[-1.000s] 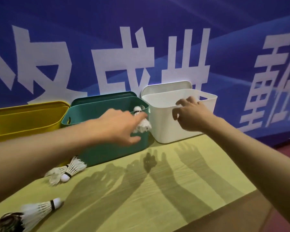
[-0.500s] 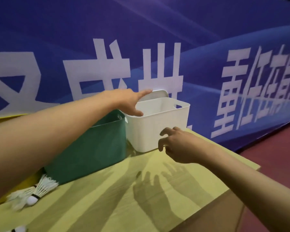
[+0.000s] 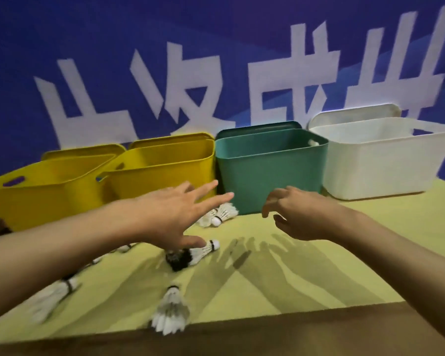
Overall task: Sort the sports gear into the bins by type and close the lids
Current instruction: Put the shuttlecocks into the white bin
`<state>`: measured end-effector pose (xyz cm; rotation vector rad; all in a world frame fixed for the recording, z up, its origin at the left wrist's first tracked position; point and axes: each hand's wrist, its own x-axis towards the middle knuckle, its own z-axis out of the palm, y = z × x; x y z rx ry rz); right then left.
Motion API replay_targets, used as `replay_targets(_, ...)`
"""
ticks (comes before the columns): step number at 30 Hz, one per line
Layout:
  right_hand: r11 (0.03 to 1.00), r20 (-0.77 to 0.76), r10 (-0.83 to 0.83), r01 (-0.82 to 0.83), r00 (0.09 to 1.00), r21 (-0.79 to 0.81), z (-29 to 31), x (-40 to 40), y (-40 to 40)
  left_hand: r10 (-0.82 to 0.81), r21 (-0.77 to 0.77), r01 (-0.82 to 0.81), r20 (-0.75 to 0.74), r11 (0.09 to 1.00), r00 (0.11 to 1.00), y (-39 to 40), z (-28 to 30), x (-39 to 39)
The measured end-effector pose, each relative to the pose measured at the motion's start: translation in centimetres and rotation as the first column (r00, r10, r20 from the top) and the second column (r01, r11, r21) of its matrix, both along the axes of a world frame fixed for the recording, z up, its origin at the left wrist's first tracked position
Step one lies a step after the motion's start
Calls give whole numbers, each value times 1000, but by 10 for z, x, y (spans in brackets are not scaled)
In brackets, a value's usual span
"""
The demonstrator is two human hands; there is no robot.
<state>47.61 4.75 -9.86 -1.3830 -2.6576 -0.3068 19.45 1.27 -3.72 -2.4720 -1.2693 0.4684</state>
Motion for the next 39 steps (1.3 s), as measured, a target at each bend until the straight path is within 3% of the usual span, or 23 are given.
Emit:
replay_targets(5,987,22,156,-155,987,-43,-26,-102,-10,142,-55,-145,-53,988,988,-28,-24,-93)
replay_targets(8,988,61,153,-152,986,-25,-44,-138,-6,156,-60,-157,-29,986,987,-38,-36,-126)
replay_targets(13,995,111,60,-51,992,-81,-60,-153,8,4,-111,4,75,994,997,-49,-57,-131)
replay_targets(17,996,114,34,-23,993,-92,-65,-149,14,-142,-132,151,72,980,987,-48,-81,-110)
replay_targets(25,994,132,-62,74,989,-83,-56,-86,6,-245,-198,261,100,945,964,-15,-103,-78)
replay_targets(39,942,27,-336,336,941,3,-15,91,-30,-460,13,460,32,888,887,65,-35,59)
